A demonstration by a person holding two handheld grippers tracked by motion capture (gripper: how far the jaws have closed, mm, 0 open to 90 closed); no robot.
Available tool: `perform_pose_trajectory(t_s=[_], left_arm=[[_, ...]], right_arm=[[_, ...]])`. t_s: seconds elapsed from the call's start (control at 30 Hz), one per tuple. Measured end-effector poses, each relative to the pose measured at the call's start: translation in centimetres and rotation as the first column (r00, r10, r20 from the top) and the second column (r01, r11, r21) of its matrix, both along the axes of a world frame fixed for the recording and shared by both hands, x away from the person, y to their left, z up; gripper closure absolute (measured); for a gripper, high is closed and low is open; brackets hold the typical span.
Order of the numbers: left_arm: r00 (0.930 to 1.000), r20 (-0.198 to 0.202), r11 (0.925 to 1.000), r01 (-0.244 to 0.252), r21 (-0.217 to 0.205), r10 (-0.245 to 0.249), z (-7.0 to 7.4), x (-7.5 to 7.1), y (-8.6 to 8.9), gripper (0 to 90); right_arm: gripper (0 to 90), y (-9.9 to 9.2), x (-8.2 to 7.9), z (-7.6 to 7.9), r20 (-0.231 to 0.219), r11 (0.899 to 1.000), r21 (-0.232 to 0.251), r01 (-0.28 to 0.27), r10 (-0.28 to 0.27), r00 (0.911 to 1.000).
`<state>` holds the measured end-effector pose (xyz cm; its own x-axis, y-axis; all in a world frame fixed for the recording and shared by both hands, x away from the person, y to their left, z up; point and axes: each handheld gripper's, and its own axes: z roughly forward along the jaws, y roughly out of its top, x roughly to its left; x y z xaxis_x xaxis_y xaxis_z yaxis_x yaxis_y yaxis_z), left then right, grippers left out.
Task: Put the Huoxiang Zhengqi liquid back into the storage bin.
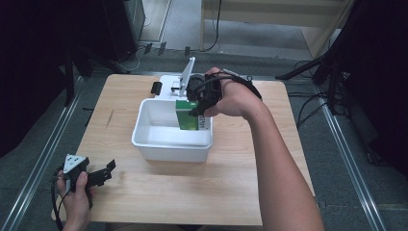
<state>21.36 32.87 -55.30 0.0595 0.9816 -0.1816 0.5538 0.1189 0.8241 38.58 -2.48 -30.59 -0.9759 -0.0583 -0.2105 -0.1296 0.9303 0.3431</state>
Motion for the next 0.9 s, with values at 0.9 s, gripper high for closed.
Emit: perform_pose_trajectory(t_s=[0.9], left_arm=[[1.0000, 0.000, 1.0000, 0.001, -0.001, -0.001, 0.0, 0.0, 0.0, 0.1]], right_arm=[[63.8, 0.9, 1.3, -5.6, -0.055, 0.999, -0.044, 0.011, -0.014, 0.9984]])
